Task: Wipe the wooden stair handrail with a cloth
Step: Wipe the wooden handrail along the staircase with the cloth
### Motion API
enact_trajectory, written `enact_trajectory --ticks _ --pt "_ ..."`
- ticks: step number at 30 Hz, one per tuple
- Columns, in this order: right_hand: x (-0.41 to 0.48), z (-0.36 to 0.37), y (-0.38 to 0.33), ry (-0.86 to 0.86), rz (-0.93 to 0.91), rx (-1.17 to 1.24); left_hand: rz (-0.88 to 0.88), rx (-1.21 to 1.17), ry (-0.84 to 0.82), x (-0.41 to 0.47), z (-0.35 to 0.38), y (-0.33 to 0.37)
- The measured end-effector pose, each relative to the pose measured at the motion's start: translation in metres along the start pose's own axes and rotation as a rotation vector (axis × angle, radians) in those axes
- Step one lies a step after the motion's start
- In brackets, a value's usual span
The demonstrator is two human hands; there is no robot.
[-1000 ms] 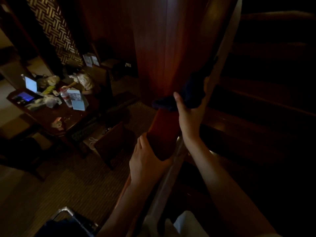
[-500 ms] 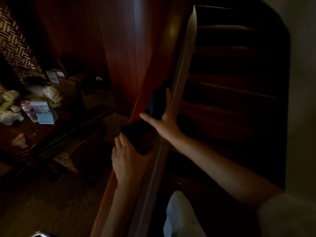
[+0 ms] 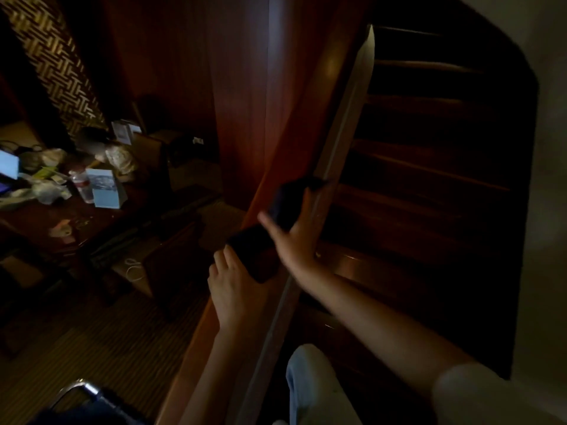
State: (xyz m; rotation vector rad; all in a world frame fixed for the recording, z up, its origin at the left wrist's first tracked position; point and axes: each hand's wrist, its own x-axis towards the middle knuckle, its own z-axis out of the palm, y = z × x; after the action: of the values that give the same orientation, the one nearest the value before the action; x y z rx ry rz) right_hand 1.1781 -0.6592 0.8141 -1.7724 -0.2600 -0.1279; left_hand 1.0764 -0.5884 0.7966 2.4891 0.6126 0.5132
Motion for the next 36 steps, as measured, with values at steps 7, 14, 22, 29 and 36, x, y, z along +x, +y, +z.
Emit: enact_trajectory --ticks 7,14,22,29,36 --pt "0.070 -0.017 -0.046 0.208 -0.086 0.039 -0.114 -0.058 0.003 -0.009 -0.003 -0.008" --pt "-0.068 0.020 0.017 0.126 -0.152 -0.170 -0.081 -0.017 0.030 -0.010 0.004 -0.014" --pt "0.080 -0.019 -0.049 0.032 -0.446 -0.882 -0.139 -0.112 0.061 -0.015 0.002 -0.011" --pt "0.083 0.070 -0.074 -0.500 -0.442 -1.825 -0.081 -0.026 0.183 -0.041 0.025 -0.055" --pt "-0.044 0.101 -0.020 -0.772 -0.796 -1.563 -0.127 -0.004 0.129 -0.111 0.024 -0.128"
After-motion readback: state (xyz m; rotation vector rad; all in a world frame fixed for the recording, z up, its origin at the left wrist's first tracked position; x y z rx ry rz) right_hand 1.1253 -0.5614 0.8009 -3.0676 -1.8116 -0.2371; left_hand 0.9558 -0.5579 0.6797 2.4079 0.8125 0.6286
